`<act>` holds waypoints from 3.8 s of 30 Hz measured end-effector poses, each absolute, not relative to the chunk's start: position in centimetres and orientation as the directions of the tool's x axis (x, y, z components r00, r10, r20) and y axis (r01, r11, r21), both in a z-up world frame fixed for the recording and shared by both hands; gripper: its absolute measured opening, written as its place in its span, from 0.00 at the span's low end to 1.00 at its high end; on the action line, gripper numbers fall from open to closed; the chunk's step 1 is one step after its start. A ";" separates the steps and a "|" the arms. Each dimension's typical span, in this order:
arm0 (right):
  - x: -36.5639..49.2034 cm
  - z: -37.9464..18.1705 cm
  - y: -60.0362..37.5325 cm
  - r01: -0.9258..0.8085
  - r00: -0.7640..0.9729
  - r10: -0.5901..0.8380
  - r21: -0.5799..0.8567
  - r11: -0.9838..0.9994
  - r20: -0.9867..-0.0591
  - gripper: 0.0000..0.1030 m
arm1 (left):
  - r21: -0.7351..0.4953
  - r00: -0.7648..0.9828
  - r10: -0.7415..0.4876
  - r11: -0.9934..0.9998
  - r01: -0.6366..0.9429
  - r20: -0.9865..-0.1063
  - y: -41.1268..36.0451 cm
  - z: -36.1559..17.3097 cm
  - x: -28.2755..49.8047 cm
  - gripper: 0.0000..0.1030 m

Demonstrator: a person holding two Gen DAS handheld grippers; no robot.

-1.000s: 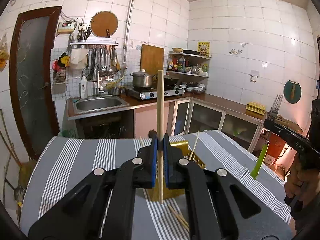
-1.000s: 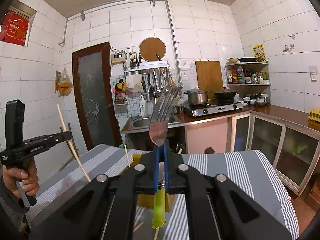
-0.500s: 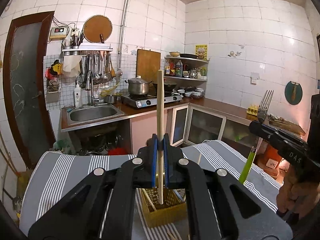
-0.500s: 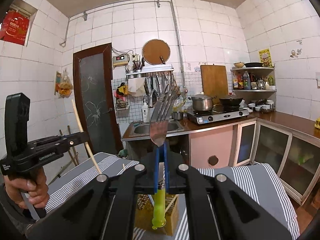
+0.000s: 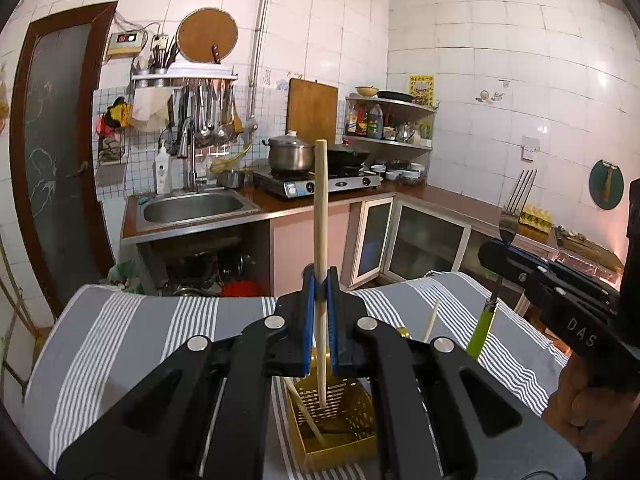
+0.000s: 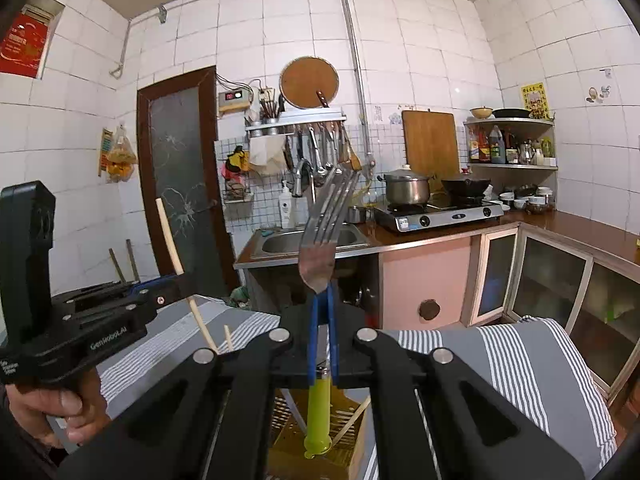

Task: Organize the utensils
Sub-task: 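Drop the chopstick into the caddy with the left gripper while the right gripper releases the fork there, then move both grippers back toward the remaining chopsticks on the cloth, then grasp a chopstick with the right gripper while the left gripper grasps another chopstick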

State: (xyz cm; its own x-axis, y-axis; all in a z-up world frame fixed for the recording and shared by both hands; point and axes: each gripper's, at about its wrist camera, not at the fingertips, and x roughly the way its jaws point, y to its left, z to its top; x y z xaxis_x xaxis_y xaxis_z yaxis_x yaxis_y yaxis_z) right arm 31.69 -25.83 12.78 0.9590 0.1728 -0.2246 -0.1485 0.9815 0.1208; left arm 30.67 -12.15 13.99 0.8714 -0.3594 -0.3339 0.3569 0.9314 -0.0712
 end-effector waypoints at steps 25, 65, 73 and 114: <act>26.9 8.4 -31.4 0.008 0.937 0.035 0.119 0.993 -0.347 0.36 | -0.077 0.880 -0.233 0.972 0.221 -0.413 -6.2 10.6 26.8 0.53; 10.0 -5.3 -27.4 0.003 0.796 0.096 0.162 0.987 -0.597 0.38 | -0.073 0.592 -0.273 0.938 0.338 -0.758 -13.1 -7.6 9.9 0.53; 12.5 -6.1 -24.0 -0.050 0.749 0.123 0.130 0.990 -0.650 0.38 | -0.075 0.571 -0.249 0.948 0.309 -0.782 -13.5 -7.7 13.5 0.53; 27.5 -8.9 -15.7 -0.057 0.548 0.063 0.037 0.998 -0.834 0.05 | -0.014 0.524 -0.166 0.959 0.281 -0.835 -11.7 -7.2 26.8 0.57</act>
State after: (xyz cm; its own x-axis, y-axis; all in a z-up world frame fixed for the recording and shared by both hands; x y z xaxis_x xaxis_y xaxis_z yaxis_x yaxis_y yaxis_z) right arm 27.54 -15.71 -8.88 0.5476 0.0627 -0.8344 -0.0573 0.9977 0.0374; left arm 26.85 -11.71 -7.21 0.5242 -0.1662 -0.8352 0.2814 0.9595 -0.0143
